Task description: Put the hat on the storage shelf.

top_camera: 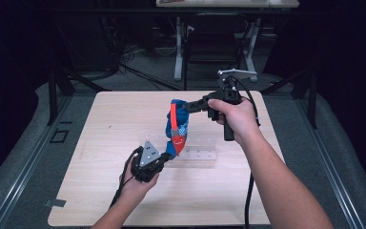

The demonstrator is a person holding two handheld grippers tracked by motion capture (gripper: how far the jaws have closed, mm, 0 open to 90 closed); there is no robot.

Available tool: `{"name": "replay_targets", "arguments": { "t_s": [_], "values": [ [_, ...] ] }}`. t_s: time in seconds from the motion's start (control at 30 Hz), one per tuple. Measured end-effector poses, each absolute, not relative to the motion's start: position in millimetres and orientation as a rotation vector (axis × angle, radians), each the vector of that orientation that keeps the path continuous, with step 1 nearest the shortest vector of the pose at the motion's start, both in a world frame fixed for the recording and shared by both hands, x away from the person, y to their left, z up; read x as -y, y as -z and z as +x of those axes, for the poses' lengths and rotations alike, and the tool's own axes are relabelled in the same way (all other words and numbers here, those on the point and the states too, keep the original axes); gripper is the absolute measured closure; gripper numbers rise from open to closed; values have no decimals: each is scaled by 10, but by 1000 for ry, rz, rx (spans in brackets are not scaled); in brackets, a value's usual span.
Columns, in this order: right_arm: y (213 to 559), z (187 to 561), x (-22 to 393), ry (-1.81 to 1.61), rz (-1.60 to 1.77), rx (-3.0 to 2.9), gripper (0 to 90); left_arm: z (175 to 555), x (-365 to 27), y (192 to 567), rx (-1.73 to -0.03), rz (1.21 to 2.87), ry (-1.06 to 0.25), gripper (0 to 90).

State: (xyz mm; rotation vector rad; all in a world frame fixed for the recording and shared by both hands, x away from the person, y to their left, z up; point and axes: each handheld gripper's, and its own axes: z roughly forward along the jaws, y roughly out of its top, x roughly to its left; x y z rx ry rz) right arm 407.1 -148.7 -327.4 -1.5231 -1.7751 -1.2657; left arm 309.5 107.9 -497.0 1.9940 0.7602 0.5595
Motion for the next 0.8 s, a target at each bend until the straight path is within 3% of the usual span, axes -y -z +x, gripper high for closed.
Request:
{"name": "replay_targets", "arguments": {
  "t_s": [0.27, 0.8],
  "values": [
    [3277, 4065, 1574, 1292, -1543, 1760, 812, 3125, -1105, 5056, -787, 2013, -540, 885],
    [3276, 4022, 1769, 1290, -1586, 1775, 808, 3152, -1190, 5113, -837, 1985, -502, 868]
  ]
}}
